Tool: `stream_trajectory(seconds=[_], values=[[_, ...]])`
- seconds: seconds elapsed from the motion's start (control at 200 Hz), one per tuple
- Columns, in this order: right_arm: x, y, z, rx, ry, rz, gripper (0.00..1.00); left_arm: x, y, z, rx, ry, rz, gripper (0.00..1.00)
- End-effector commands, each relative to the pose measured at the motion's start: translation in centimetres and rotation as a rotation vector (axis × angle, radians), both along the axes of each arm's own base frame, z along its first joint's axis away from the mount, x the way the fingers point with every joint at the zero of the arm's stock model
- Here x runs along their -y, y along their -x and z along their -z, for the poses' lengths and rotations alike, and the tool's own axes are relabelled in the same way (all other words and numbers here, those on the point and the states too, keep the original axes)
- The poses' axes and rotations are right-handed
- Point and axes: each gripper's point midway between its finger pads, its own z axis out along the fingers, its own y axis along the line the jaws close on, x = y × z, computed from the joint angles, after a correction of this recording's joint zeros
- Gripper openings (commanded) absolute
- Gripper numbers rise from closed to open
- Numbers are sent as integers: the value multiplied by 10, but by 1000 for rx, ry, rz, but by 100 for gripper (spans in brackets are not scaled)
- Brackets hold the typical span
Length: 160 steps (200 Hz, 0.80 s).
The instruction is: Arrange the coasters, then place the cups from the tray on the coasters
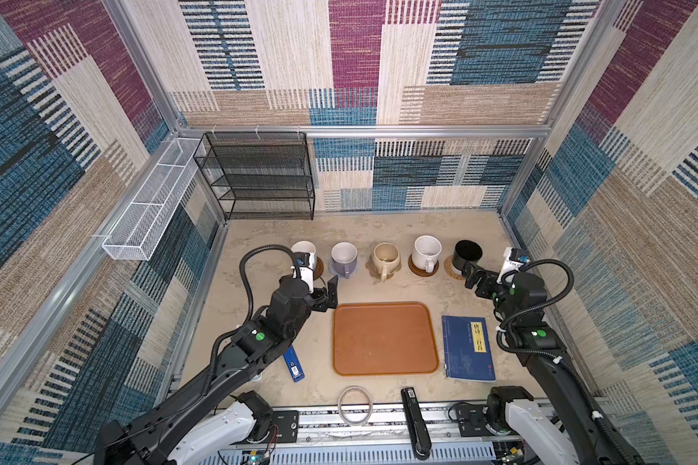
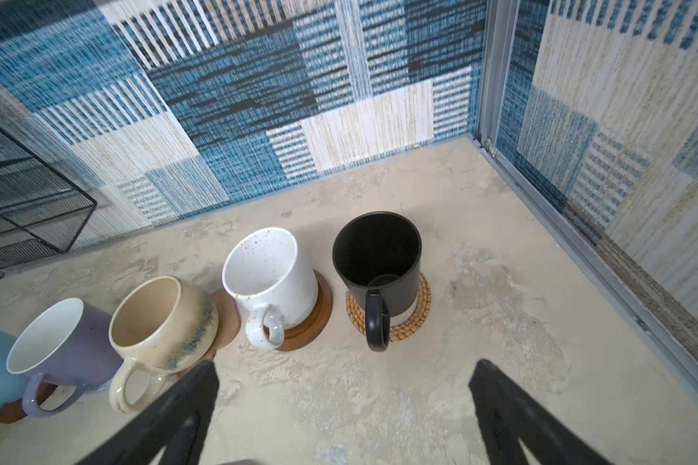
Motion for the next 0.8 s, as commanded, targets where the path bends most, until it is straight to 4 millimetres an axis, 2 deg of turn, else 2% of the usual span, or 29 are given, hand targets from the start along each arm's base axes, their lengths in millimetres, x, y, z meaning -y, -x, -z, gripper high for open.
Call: stream_trajectory(seconds=[0.0, 0.1, 0.235, 0.331, 0.426, 0.501, 0.626, 0.691, 0.796], values=[[-1, -2, -20, 179, 16, -11, 100, -36, -7, -7, 154, -119, -154, 96], [5, -6, 2, 185, 108, 9, 100, -55, -11, 8, 163, -170, -208, 96], [7, -10, 24, 210, 145, 13, 100, -76, -24, 21, 181, -251, -265, 94], [7, -12, 29, 225, 183, 13, 100, -94, -32, 41, 134, -290, -311, 97], [9, -12, 26, 270, 231, 18, 100, -110, -40, 61, 120, -312, -332, 98], [8, -13, 26, 309, 241, 13, 100, -124, -50, 76, 98, -282, -339, 98], [-2, -27, 32, 294, 231, -46, 100, -143, -60, 103, 33, -202, -369, 97], [-3, -28, 39, 301, 236, -50, 100, -149, -68, 107, 56, -153, -378, 97], [-4, -37, 50, 269, 259, -62, 100, -154, -77, 117, 14, -177, -381, 98]])
